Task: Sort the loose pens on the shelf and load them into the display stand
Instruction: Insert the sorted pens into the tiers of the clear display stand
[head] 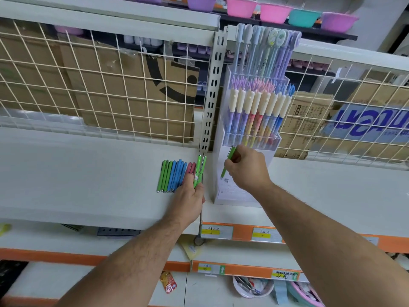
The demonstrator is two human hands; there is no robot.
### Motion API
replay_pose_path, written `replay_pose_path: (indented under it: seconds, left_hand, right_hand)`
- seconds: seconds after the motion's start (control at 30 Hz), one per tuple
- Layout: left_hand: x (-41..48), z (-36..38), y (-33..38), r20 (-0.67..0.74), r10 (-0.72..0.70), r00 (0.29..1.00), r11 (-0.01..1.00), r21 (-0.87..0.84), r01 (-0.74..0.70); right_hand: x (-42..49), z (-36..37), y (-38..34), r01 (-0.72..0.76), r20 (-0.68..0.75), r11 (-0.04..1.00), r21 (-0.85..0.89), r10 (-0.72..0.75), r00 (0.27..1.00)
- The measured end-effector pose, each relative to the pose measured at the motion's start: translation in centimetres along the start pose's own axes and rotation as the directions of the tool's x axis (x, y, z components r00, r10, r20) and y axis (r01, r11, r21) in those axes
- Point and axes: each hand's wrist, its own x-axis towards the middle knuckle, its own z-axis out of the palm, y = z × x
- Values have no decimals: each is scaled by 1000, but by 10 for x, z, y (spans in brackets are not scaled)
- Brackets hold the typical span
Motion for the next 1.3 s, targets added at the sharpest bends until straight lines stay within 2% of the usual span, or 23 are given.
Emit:
replay_pose_path:
  seconds: [0.23, 0.57, 0.83, 1.0, 1.2, 1.3]
  left_hand:
    - [0, 0, -2, 3, 7, 1000, 1000, 16, -7]
    - [0, 0, -1, -3, 28, 1000, 1000, 6, -28]
    - [-2, 0, -1, -4, 77, 997, 996, -46, -78]
    - [-5, -2, 0, 26, 103, 994, 990, -102, -100]
    - [-9, -7, 4, 28, 134, 991, 978, -166, -127]
    - [-8, -8, 5, 21, 89, 996, 973, -214, -82]
  right_hand:
    - [5, 12, 6, -8, 105, 991, -133, 23, 994]
    - [10, 18, 8, -24, 122, 995, -95, 36, 992]
    - [-13, 17, 7, -181, 50, 983, 23, 180, 982]
    - [-30, 37, -2, -238, 209, 915, 325, 176, 962]
    - [-34, 38, -12, -229, 232, 872, 432, 138, 963]
    - [-32, 24, -15, -170, 123, 880, 444, 128, 984]
